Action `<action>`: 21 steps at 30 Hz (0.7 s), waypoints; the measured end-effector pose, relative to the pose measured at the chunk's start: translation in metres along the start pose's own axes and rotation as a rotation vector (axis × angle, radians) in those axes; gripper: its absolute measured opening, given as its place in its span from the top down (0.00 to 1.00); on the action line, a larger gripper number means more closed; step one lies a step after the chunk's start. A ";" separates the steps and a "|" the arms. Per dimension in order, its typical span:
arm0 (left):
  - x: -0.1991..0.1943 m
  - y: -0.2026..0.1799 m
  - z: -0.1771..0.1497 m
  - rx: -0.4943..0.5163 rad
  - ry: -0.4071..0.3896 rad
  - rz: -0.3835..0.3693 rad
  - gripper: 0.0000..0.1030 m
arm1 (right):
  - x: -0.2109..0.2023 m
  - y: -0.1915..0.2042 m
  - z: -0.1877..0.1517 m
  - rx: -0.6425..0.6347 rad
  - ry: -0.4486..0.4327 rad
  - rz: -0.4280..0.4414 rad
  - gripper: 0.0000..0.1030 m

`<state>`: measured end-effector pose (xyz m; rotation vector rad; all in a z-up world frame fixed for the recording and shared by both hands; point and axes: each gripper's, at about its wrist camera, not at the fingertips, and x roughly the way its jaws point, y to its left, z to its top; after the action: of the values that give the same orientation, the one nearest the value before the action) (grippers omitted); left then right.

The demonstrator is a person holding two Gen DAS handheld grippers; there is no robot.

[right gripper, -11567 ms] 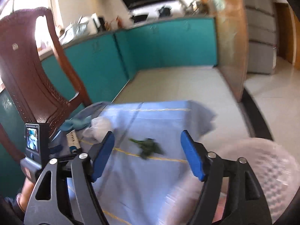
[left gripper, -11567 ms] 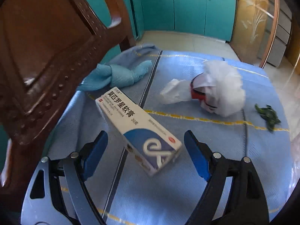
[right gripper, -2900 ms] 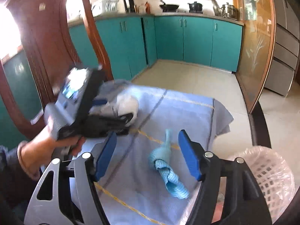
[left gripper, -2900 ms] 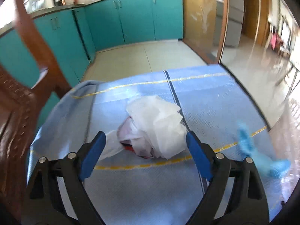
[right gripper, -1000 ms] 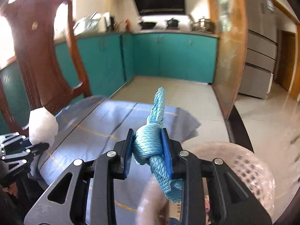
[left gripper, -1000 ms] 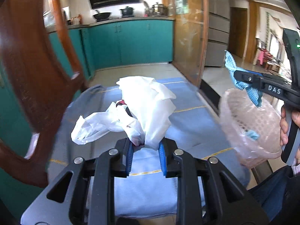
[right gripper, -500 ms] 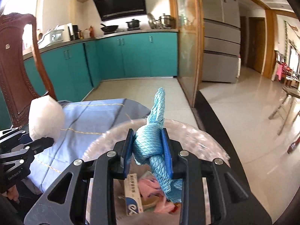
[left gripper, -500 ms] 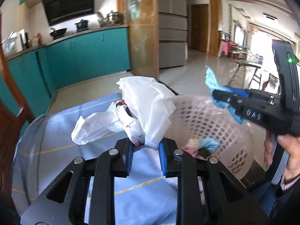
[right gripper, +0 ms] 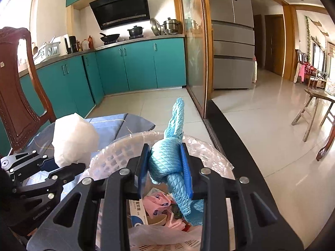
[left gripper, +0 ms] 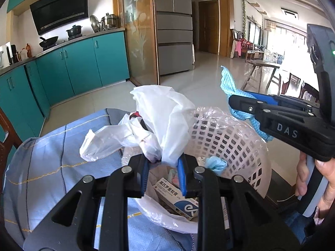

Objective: Collect trash
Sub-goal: 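Open the left tool to drop the bag into the basket while the right drops the cloth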

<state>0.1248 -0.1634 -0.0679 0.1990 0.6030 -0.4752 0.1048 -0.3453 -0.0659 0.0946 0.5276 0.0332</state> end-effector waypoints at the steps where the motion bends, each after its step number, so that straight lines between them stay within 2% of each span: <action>1: 0.002 0.001 0.000 0.000 0.003 -0.002 0.77 | 0.003 0.003 0.000 -0.001 0.009 -0.006 0.71; 7: 0.015 0.005 0.004 -0.013 0.027 -0.013 0.77 | 0.009 -0.001 -0.005 0.003 0.054 -0.026 0.71; 21: 0.024 0.008 0.004 -0.010 0.040 -0.055 0.77 | 0.007 -0.006 -0.007 0.007 0.058 -0.010 0.71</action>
<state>0.1477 -0.1665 -0.0786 0.1832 0.6513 -0.5217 0.1074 -0.3504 -0.0764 0.0982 0.5861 0.0243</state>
